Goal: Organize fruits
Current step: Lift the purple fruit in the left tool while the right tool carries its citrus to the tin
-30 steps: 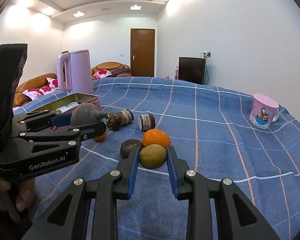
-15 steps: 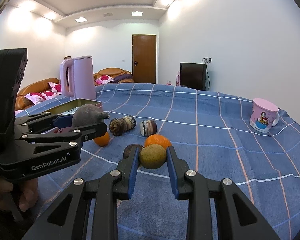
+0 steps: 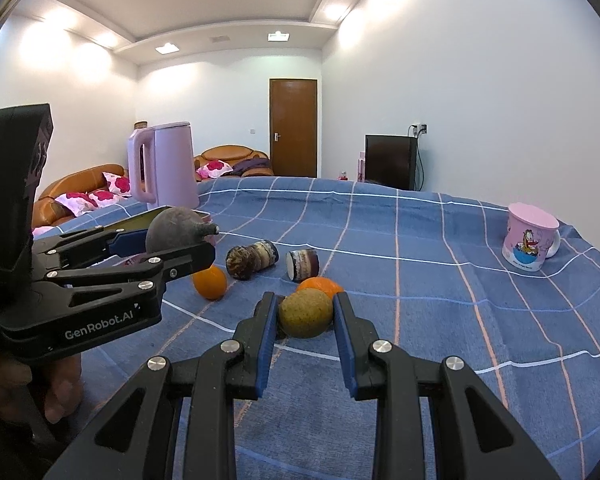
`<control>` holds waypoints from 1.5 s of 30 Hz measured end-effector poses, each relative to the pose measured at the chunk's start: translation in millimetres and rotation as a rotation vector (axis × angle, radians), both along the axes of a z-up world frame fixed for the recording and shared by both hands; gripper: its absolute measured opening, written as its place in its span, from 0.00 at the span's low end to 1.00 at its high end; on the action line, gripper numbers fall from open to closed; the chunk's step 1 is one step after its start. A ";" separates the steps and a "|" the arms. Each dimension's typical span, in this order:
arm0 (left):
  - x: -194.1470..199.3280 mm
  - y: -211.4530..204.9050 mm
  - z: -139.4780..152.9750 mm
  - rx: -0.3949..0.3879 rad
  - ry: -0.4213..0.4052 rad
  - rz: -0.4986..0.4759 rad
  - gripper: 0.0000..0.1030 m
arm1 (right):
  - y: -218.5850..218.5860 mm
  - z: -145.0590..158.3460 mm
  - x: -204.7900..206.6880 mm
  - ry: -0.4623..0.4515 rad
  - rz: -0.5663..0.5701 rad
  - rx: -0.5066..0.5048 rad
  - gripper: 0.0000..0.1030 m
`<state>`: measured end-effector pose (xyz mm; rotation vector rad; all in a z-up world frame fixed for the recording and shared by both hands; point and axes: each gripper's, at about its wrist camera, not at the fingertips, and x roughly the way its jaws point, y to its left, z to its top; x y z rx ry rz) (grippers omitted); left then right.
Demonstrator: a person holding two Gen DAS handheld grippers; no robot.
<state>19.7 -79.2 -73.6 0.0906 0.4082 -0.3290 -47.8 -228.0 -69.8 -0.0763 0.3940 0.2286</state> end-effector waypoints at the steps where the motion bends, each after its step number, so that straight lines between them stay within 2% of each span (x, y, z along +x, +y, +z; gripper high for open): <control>1: -0.6 -0.1 0.4 0.001 -0.005 0.001 0.48 | 0.1 0.3 -0.7 -0.003 0.001 0.002 0.29; 18: -11.9 2.9 6.4 -0.013 -0.073 0.018 0.48 | -2.0 4.2 -8.2 -0.037 0.026 0.033 0.29; 29: -17.9 11.1 18.3 -0.017 -0.094 0.046 0.48 | -9.0 10.1 -5.2 -0.020 0.017 0.085 0.29; 37: -12.5 26.2 24.8 -0.021 -0.060 0.088 0.48 | 9.4 35.9 -5.6 -0.049 0.053 0.046 0.29; 45: -2.0 53.7 31.2 -0.021 -0.037 0.159 0.48 | 34.5 54.8 12.7 -0.043 0.112 0.037 0.29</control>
